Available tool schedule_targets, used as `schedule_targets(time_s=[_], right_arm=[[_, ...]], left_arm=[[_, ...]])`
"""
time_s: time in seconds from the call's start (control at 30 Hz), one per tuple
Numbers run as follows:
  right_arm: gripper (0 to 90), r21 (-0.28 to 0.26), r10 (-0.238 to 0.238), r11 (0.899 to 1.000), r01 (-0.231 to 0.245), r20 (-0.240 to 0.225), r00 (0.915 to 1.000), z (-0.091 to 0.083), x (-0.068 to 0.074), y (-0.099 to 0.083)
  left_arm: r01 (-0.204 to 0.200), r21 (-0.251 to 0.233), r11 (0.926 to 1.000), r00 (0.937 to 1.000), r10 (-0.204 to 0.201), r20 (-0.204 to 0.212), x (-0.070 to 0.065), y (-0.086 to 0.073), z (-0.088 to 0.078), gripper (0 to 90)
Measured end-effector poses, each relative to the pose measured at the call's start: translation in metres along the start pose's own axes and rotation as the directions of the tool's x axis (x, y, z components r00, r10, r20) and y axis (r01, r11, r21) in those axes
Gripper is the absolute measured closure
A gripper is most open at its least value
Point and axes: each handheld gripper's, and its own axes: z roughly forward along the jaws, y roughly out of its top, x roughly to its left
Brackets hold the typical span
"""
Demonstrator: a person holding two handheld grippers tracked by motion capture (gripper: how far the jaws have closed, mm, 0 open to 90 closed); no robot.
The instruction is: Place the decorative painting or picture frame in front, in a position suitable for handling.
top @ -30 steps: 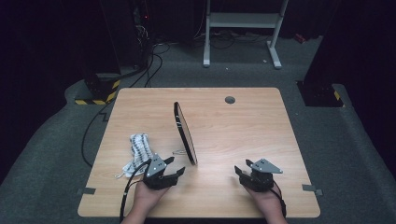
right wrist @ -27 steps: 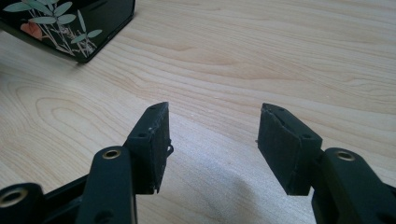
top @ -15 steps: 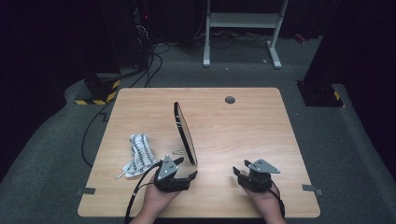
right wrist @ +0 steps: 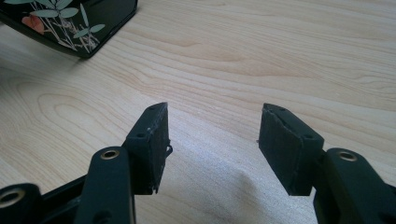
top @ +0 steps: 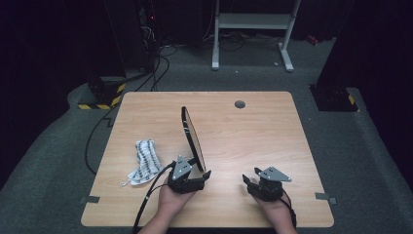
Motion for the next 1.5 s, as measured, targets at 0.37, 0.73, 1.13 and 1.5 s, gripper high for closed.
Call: schedule_targets(time_s=[0.37,0.73,1.13,1.5], right_arm=[[42.7,0.004,-0.007,1.0,0.007,-0.002,1.0,0.002,0.001,-0.001],[42.2,0.008,-0.004,1.0,0.004,-0.008,1.0,0.002,0.002,-0.001],[42.2,0.001,-0.005,1.0,0.005,-0.008,1.0,0.0,0.001,0.0],[42.3,0.003,-0.005,1.0,0.005,-0.011,0.9999,0.001,0.001,0.0]], left_arm=[[0.011,-0.002,0.9999,0.9997,-0.011,-0.02,0.005,-0.002,0.0,33.9],[0.014,0.001,0.9999,0.9996,-0.014,-0.026,0.013,-0.009,-0.012,39.3],[0.003,0.023,0.9997,0.9967,-0.001,-0.081,0.032,-0.019,-0.034,49.1],[0.007,0.032,0.9995,0.9921,-0.003,-0.126,0.043,-0.022,-0.04,56.4]])
